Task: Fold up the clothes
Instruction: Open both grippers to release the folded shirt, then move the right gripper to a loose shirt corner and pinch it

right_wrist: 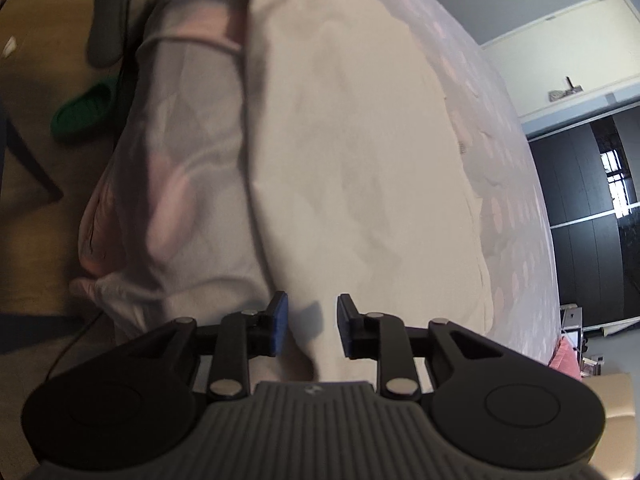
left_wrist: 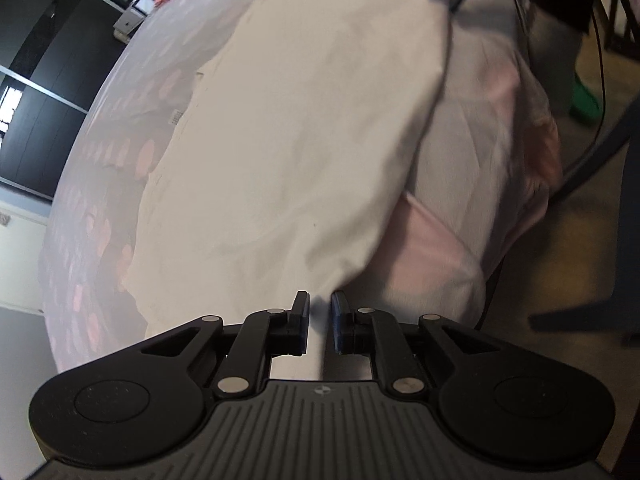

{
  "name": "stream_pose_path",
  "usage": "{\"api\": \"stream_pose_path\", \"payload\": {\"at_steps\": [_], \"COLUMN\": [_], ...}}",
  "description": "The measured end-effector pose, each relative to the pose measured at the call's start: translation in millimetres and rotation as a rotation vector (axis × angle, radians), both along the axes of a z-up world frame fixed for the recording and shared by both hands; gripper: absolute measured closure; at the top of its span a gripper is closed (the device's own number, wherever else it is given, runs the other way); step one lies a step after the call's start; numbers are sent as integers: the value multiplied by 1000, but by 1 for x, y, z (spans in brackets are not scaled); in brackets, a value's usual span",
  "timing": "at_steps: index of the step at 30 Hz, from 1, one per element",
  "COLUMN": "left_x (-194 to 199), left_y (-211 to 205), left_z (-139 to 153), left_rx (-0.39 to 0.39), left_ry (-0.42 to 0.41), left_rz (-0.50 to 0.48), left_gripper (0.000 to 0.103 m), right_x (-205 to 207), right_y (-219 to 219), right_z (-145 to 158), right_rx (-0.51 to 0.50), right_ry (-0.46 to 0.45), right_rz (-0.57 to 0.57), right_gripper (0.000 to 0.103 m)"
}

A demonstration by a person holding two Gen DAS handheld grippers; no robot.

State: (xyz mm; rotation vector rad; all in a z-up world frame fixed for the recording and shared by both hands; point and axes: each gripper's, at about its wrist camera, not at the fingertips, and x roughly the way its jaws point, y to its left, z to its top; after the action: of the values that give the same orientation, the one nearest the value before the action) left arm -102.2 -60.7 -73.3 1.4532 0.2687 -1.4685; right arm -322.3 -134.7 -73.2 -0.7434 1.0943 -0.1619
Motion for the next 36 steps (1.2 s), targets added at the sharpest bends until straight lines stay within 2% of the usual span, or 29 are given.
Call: {"api": "stream_pose_path", "payload": {"at_steps": [4,8,16,23,27,30,31,34,36], "left_x": [-2,11,38,65,83,92,96,104,104], "left_y": [-8,-25,-60,-91,-102,-109,-111,-117,-121], "left_z": [13,19,31,16,8,1,-1,-9,-13], "left_rx": [-48,-98,-195,-199,-200,-186,-181,-165,-151], "left_ry": [96,159,280,281,279,272,269,262,254], "left_rz": [52,158,369,540,635,677,691,729,728], "left_gripper": [93,93,92,92,92,92,92,92,92], "right_x": [8,12,24,22,17,11,10,8,8], "right_y": [-13,-26,-84,-142,-170,-185,-189,-201,-204], "right_z": [12,21,24,22,20,13,9,-3,-7], "right_rx": [32,59,167,347,390,422,438,479,493], "right_ry": [-86,-176,-322,-468,-547,-559,-551,-515,-501], "right_rz": [-63,-156,-503,-822,-972,-1054,-1077,-1125,-1127], "right_gripper": [74,69,66,70,71,71,73,97,101]}}
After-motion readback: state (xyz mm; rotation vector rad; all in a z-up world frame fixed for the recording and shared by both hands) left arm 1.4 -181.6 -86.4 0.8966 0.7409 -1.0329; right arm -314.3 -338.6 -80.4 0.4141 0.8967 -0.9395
